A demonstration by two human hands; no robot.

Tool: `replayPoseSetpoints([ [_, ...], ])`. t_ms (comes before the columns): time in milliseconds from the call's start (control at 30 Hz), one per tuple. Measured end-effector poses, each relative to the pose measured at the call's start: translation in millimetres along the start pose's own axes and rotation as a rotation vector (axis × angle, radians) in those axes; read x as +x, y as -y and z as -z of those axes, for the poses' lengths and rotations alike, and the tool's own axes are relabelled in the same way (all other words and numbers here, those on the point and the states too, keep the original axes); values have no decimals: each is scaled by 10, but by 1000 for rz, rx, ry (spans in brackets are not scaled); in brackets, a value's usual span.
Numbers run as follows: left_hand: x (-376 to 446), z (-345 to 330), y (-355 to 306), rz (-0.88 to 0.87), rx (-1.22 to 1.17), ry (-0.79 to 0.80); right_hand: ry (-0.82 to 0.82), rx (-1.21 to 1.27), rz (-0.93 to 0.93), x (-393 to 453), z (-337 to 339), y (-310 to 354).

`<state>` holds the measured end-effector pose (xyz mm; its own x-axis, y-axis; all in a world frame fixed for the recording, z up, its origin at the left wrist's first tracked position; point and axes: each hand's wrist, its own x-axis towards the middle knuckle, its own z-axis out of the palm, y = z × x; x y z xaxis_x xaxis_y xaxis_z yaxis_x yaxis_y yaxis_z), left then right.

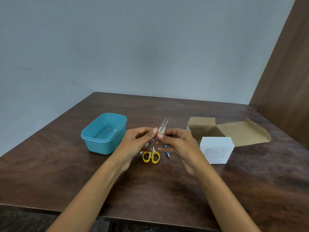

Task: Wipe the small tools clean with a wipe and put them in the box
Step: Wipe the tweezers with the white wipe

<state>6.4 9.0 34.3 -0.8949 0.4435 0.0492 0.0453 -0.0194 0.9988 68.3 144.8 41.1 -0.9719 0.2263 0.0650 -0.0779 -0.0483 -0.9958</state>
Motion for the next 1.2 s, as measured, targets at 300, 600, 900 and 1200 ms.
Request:
replayPoseSetpoints([
  [300, 19, 58, 11, 8, -146, 108, 20, -45, -3, -19, -3, 1],
  [600, 46, 111, -14, 185, -367, 172, 18, 48, -28, -41, 22, 18],
  [900, 55, 110, -10, 245, -315, 215, -71, 343, -38, 31, 67, 52],
  [1200, 91, 118, 7, 217, -489, 157, -334, -151, 398, 39, 37, -57],
])
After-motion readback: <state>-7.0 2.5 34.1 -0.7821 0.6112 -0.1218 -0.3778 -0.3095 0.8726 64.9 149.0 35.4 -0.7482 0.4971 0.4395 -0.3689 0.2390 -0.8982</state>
